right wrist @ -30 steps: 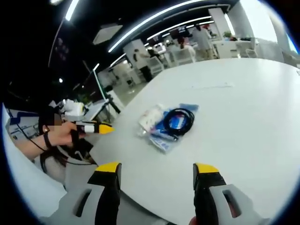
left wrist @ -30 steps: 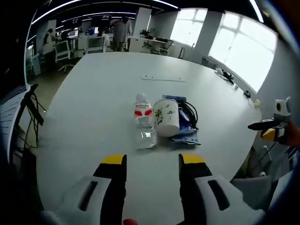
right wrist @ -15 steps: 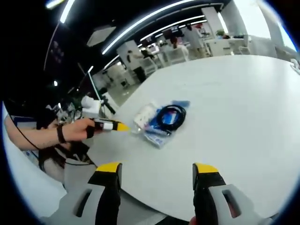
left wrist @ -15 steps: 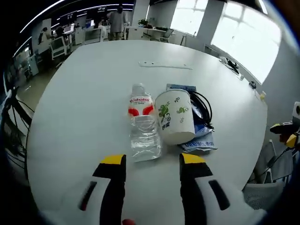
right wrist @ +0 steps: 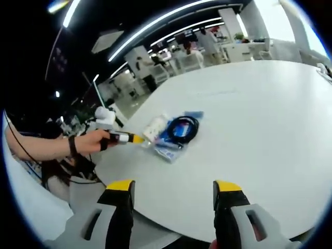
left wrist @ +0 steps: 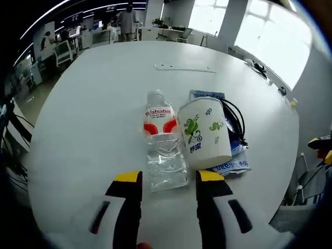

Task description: Arrange the tabletop items into an orderly group along one side of the table until the central work area is clear of visible clutter.

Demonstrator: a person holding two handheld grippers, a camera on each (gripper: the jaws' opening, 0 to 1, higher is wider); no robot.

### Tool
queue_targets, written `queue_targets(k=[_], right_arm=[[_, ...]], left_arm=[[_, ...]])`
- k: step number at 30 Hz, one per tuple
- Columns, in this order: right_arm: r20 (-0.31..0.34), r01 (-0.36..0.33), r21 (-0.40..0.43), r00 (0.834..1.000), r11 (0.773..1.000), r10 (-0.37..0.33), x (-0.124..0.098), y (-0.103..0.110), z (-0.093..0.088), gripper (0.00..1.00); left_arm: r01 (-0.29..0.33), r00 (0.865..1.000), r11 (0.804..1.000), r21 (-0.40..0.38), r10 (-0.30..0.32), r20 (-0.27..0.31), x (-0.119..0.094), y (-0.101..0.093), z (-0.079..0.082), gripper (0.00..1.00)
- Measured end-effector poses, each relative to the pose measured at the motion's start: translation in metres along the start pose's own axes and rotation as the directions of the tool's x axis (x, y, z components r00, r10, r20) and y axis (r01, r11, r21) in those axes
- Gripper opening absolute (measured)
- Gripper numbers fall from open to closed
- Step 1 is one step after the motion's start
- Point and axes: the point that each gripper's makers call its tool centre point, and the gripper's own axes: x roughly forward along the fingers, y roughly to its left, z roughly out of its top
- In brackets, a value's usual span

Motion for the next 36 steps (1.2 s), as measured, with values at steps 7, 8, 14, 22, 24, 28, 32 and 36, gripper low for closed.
queue_targets(k=[7, 8, 14, 22, 24, 28, 32, 36], right_arm=[[0.001, 0.001, 0.0, 1.0, 1.0, -0.001, 0.0, 0.001, 0.0, 0.62], [0.001, 0.002, 0.003, 1.0, 1.0, -0.002, 0.0, 0.001, -0.001, 0.61], [-0.002, 0.003, 0.005, 1.0, 1.0, -0.003, -0.001, 0.001, -0.002, 0.61], [-0.006, -0.009, 0.0, 1.0, 1.0, 0.009, 0.004, 0.006, 0.0, 0.61], [-0.006, -0.014, -0.003, 1.0, 1.0, 0.014, 0.006, 0.007, 0.001, 0.61], [-0.007, -0.021, -0.006, 1.0, 1.0, 0.021, 0.007, 0.008, 0.002, 0.61], [-0.014, -0.026, -0.01, 1.0, 1.0, 0.026, 0.01, 0.009, 0.0, 0.6], [-0.021, -0.035, -0.013, 0.999, 0.999, 0.035, 0.013, 0.012, 0.0, 0.6]], left_arm=[[-0.009, 1.0, 1.0, -0.01, 0.009, 0.02, 0.005, 0.001, 0.003, 0.34], [-0.009, 1.0, 1.0, -0.01, 0.009, 0.021, 0.005, 0.002, 0.003, 0.33], [-0.022, 0.999, 1.0, -0.005, 0.022, 0.023, 0.001, 0.006, 0.001, 0.33], [-0.026, 1.0, 1.0, 0.007, 0.026, 0.017, -0.004, 0.011, -0.002, 0.32], [-0.031, 0.999, 0.999, 0.014, 0.031, 0.014, -0.007, 0.013, -0.005, 0.32], [-0.038, 0.999, 0.999, 0.012, 0.038, 0.011, -0.013, 0.02, -0.01, 0.32], [-0.055, 0.998, 0.998, 0.015, 0.055, 0.005, -0.02, 0.028, -0.016, 0.32], [-0.065, 0.998, 0.998, 0.015, 0.065, 0.005, -0.026, 0.037, -0.021, 0.32]])
